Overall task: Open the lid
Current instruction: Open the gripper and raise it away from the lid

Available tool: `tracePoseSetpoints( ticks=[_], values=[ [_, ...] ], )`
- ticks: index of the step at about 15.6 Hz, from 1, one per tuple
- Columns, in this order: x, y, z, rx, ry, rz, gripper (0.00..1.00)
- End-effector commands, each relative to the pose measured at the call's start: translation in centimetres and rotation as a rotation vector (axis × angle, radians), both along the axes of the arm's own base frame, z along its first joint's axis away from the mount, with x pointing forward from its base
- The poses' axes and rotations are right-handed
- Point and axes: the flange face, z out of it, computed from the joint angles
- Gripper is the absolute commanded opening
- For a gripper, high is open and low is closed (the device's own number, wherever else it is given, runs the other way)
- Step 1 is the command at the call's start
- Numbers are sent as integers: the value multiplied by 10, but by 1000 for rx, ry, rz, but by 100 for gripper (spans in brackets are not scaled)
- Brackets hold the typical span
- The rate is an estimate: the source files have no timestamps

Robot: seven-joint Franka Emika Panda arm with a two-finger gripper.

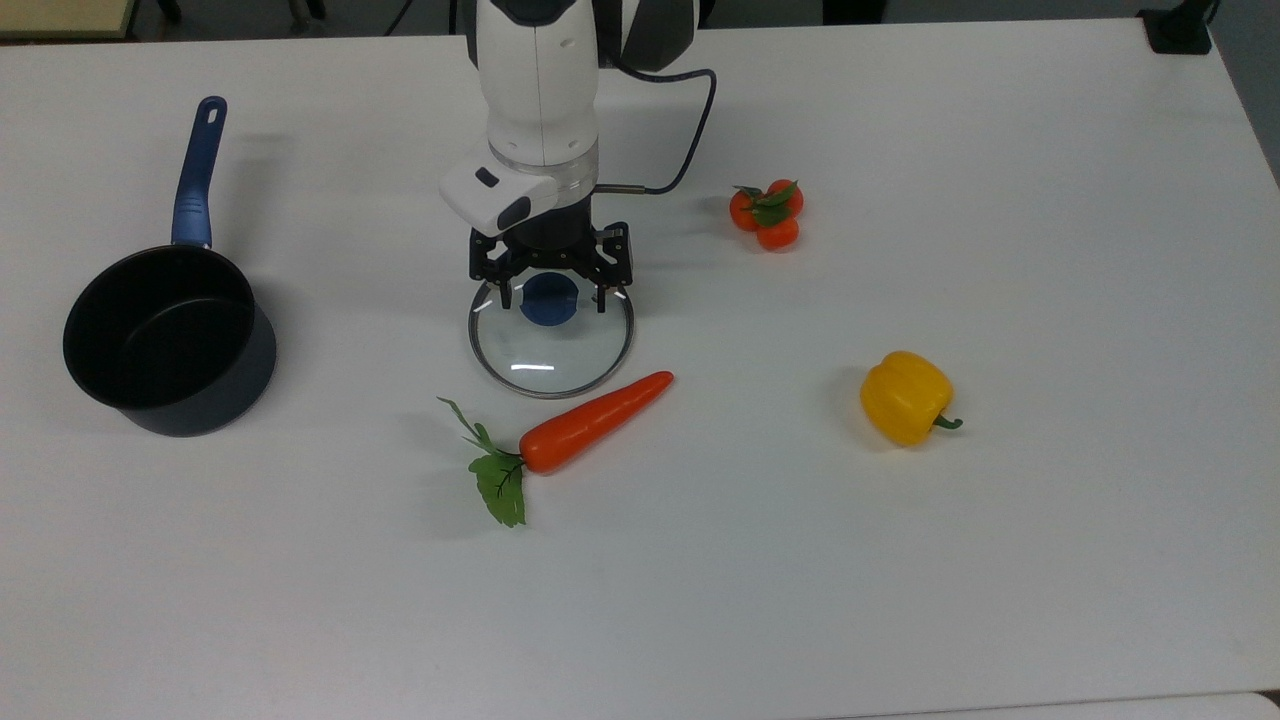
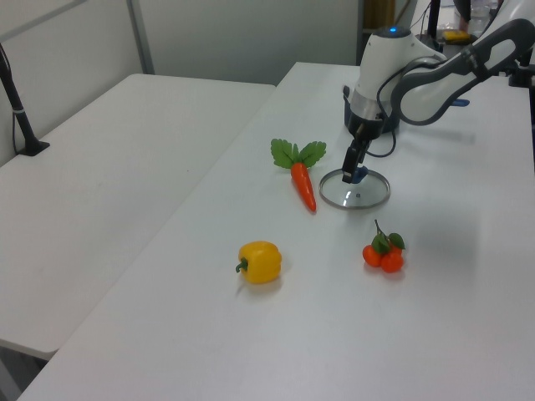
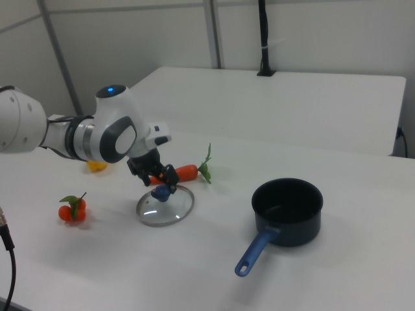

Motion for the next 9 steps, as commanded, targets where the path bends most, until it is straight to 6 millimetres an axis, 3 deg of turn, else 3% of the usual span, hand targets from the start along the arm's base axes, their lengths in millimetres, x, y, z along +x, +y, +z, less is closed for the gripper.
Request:
tracePoseSetpoints(
  ticks=[1, 5, 9],
  values=[
    [-1, 7, 49, -8, 9, -57, 100],
    [-9, 7, 117, -33, 95, -59, 100],
    [-37, 15, 177, -59, 164, -1, 100]
  ],
)
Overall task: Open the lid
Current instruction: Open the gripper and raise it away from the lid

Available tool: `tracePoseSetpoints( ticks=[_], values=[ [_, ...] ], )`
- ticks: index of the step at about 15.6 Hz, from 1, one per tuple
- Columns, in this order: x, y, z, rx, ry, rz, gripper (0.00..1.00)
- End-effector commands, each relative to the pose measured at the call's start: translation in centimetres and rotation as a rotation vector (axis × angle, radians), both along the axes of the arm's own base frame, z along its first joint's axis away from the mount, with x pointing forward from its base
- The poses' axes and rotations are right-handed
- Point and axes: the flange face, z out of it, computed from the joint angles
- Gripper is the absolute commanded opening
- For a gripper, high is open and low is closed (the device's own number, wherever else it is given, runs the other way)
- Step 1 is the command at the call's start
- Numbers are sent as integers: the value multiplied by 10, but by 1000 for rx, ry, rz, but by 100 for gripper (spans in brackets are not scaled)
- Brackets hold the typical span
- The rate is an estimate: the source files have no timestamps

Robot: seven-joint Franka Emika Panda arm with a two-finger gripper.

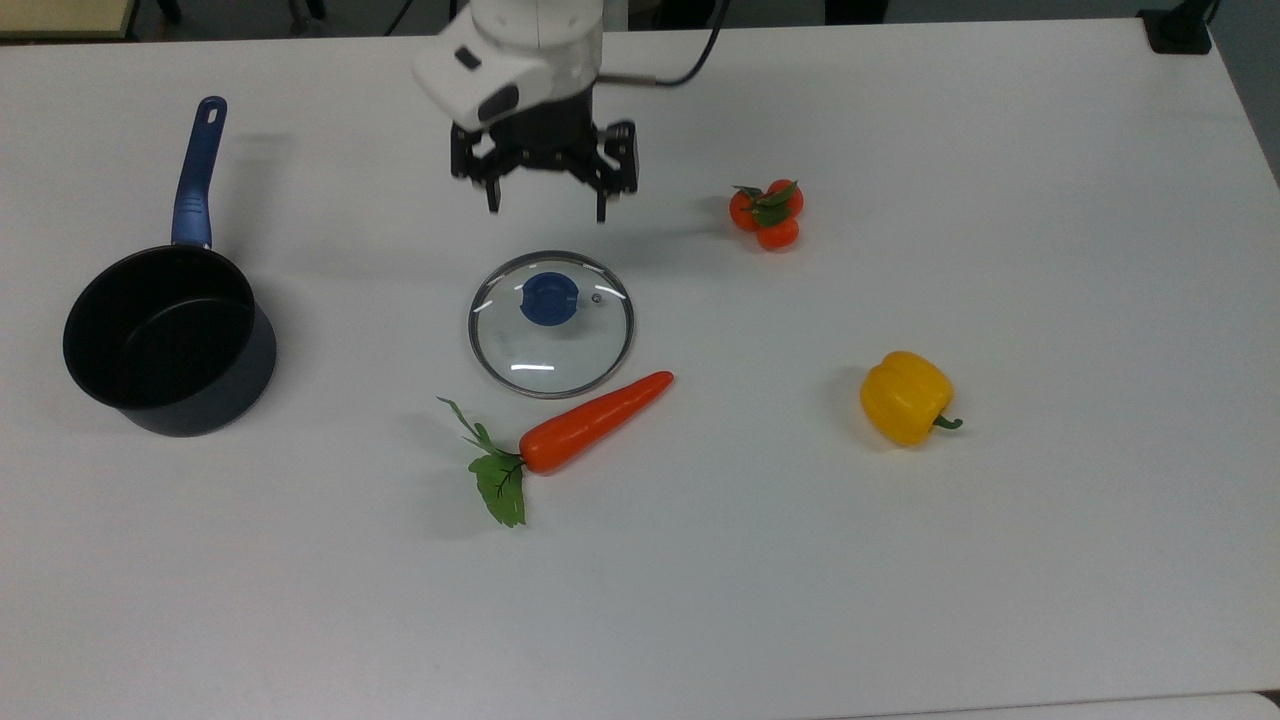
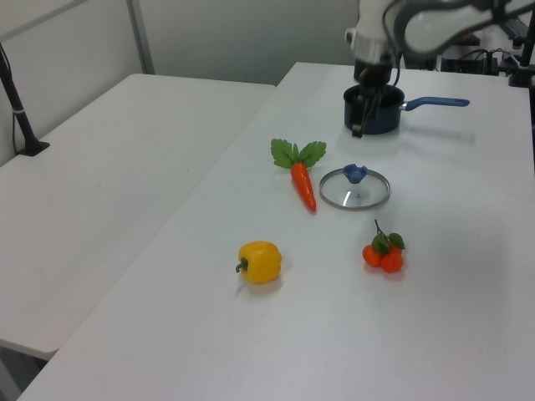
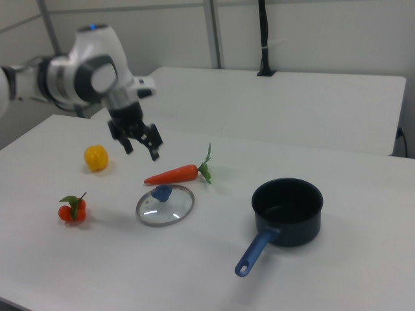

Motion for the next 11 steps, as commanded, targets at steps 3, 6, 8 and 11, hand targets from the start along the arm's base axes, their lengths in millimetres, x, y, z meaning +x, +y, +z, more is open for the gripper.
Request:
tracePoseSetpoints(
  ticks=[3, 6, 8, 11],
  values=[
    [-56, -1, 79, -31, 90, 98, 100],
    [-80, -30, 107, -31, 122, 47, 100],
    [-84, -48, 112, -25, 133, 13, 100],
    [-82, -59, 124, -19, 113, -11, 100]
  ],
)
